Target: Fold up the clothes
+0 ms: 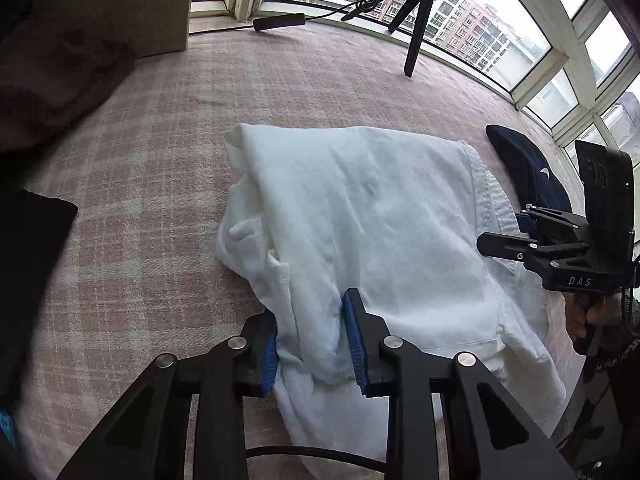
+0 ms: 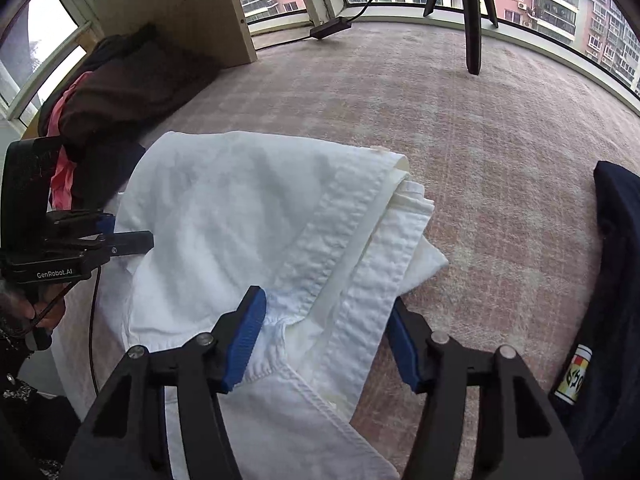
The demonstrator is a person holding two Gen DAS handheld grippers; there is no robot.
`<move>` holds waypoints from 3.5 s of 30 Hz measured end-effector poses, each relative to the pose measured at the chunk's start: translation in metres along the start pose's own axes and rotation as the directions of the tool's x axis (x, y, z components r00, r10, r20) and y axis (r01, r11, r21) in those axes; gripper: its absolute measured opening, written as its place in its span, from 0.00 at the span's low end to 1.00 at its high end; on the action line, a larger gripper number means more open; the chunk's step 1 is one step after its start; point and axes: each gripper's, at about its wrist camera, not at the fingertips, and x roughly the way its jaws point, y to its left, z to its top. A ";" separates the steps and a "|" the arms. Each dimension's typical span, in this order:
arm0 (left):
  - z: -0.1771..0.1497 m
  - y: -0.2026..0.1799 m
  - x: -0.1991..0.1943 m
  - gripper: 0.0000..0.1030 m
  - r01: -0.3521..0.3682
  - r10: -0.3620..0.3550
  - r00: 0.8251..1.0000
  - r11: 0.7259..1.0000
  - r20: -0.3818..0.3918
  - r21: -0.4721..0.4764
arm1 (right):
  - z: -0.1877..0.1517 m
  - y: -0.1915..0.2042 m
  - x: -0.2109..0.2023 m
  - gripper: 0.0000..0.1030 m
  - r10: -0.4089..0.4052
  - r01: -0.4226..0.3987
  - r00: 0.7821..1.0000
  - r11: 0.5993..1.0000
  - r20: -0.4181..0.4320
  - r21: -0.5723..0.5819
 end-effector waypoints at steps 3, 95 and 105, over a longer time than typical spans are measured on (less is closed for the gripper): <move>-0.005 0.007 -0.002 0.16 0.047 -0.046 0.999 0.998 0.023 -0.047 | -0.005 0.002 0.001 0.25 0.040 -0.041 0.999 0.999 0.031 0.032; -0.024 -0.213 -0.049 0.49 -0.022 -0.006 0.996 0.948 0.085 0.317 | -0.216 -0.129 -0.275 0.58 -0.475 0.337 0.870 0.768 0.132 0.545; -0.096 -0.178 -0.138 0.67 -0.125 0.049 0.971 0.939 0.233 0.321 | -0.177 0.035 -0.251 0.65 -0.605 0.483 0.777 0.750 0.174 0.451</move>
